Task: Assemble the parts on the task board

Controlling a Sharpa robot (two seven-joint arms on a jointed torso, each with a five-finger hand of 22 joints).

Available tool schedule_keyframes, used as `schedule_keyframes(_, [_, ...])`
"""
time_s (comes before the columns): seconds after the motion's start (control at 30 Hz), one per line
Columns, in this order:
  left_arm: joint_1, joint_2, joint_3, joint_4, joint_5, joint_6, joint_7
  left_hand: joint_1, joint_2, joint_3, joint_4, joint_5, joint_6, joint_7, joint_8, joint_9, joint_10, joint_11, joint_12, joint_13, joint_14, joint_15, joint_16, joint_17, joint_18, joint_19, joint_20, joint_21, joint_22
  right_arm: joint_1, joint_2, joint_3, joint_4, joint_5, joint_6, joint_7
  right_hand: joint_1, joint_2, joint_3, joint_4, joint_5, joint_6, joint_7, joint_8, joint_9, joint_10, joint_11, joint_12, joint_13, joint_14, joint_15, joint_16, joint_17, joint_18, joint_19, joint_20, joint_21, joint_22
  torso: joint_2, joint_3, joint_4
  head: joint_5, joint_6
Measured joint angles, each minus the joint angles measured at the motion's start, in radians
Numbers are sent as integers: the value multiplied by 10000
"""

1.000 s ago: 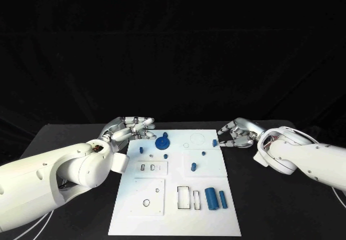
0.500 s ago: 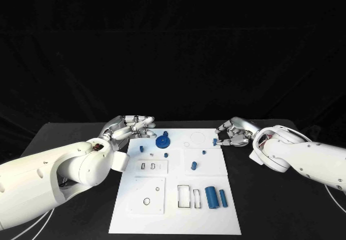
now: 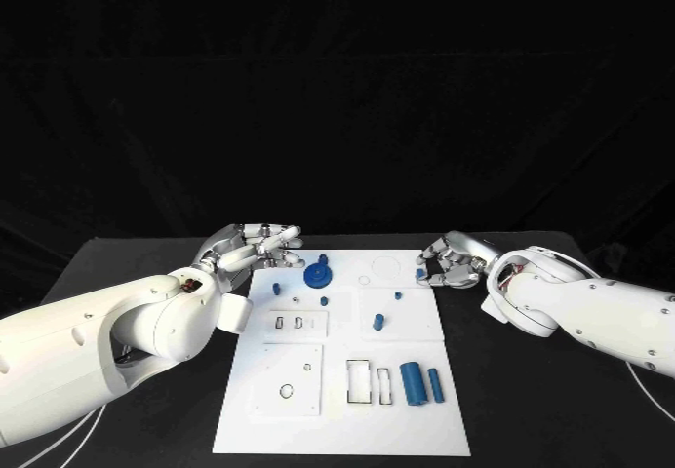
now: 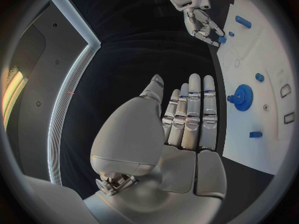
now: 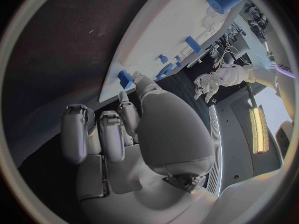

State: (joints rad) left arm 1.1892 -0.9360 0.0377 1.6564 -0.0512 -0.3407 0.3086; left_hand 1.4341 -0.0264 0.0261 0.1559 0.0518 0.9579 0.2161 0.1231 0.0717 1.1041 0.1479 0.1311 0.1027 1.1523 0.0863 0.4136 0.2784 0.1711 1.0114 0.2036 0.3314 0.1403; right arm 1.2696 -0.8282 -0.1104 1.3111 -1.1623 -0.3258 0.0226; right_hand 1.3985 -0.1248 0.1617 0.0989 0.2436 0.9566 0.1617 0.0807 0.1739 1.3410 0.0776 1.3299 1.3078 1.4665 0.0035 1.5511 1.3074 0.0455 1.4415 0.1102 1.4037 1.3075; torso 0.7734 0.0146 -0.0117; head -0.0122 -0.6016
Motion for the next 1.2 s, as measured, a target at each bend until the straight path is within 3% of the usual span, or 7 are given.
schedule_keyframes(0.27, [0, -9, 0, 0, 0, 0, -2, 0, 0, 0, 0, 0, 0, 0, 0, 0, 0, 0, 0, -1, 0, 0, 0, -1, 0, 0, 0, 0, 0, -53, 57, -4, -15, -41, 29, -31, -2, 5, 0, 0, 38, 104, -32, 40, 20, 35, -35, 38, -1, 0, 0, 40, 0, 0, 55, -16, 39, -1, 0, 0, -1, 12, -15])
schedule_keyframes(0.53, [0, -9, 0, -1, 0, 0, -6, 0, 0, 0, 0, 0, 0, 0, -40, 0, 0, 0, 0, 9, 0, 0, 0, 16, -1, 0, 0, 0, -4, -65, 108, -6, -113, -52, 38, -80, -23, 234, 70, -35, 38, 393, -92, 160, 69, 144, -87, 109, -2, 0, 0, 40, -1, 0, 107, -34, 108, -2, 0, 7, -1, -11, -19])
schedule_keyframes(0.73, [0, -9, 0, -6, 0, 0, -8, 0, 0, 0, 0, 0, 0, 0, -40, 0, 0, 0, 0, 11, 0, 0, 0, 21, 0, 0, 0, 0, -11, -78, 176, -6, -163, -52, 54, -90, 43, 431, 265, -93, 12, 677, -236, 309, 121, 242, -186, 192, -1, -1, -75, 39, -1, -1, 148, -75, 155, 0, 0, 7, -1, -11, -19])
schedule_keyframes(0.8, [0, -9, 0, -6, 0, 0, -10, 0, 0, 0, 0, 0, 0, 0, -41, 0, 0, 0, 0, 10, 0, 0, 0, 21, -1, 0, 0, 0, -10, -82, 187, -6, -188, -51, 59, -92, 82, 470, 306, -134, -39, 710, -208, 310, 123, 242, -185, 192, -1, -1, -75, 39, -1, -1, 179, -106, 155, 6, 2, 6, -1, -11, -25])
schedule_keyframes(1.2, [0, -18, 0, -6, 0, 0, -21, 0, 0, 0, 0, 0, 0, 0, -40, 0, 0, 0, 0, 9, 0, 0, 0, 20, 0, 0, 0, 0, -9, -98, 240, -5, -329, -48, 75, -125, 84, 471, 410, -180, -81, 769, -268, 350, 138, 279, -222, 192, -4, -19, -98, 39, 7, -1, 198, -126, 193, 5, 6, 6, 1, -25, -57])
